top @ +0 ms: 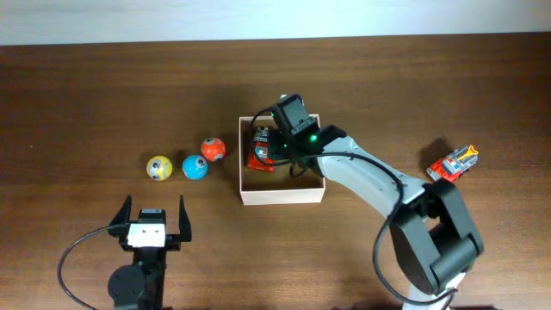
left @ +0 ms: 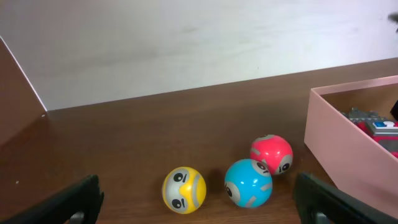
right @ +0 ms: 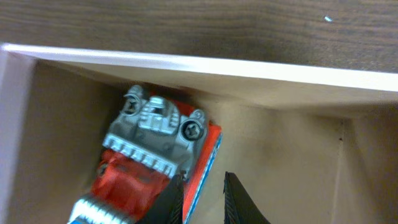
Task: Pack container
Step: 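Lower the truck into the box's left side with the right gripper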
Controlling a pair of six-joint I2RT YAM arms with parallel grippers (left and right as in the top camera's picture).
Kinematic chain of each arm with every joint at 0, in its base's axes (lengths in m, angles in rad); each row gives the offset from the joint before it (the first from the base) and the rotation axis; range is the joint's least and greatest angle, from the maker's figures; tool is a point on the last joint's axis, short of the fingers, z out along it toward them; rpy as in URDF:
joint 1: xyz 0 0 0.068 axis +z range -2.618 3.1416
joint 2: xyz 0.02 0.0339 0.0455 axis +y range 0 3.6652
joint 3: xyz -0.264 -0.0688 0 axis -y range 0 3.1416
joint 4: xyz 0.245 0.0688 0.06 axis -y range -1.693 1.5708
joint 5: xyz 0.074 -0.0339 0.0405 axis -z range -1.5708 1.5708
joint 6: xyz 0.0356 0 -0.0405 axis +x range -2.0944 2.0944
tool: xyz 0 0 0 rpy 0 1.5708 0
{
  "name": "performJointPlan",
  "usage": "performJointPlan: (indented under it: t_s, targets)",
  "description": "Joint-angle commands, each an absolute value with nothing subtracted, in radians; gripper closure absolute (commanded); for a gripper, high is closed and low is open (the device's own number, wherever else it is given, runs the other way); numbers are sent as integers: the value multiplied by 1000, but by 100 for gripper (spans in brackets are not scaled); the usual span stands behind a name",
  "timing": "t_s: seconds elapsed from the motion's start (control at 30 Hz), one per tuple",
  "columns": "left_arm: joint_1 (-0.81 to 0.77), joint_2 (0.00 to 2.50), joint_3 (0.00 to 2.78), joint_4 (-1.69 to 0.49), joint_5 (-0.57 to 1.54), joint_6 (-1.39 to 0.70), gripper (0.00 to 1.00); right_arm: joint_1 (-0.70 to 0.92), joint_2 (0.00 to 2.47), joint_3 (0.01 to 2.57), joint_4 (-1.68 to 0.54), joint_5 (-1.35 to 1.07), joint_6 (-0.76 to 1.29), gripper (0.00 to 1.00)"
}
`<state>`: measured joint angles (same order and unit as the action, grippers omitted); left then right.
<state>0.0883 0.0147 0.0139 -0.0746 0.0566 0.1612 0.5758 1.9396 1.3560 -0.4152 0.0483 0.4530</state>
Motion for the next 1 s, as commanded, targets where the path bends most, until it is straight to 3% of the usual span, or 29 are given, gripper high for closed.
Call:
performJointPlan:
  t_s: [0.0,0.97]
  targets:
    - [88,5,9,-76,67,174,1,574,1968,1375,-407,96,446,83]
    - [88,5,9,-76,67,174,1,574,2018,1375,-371,113,445,85]
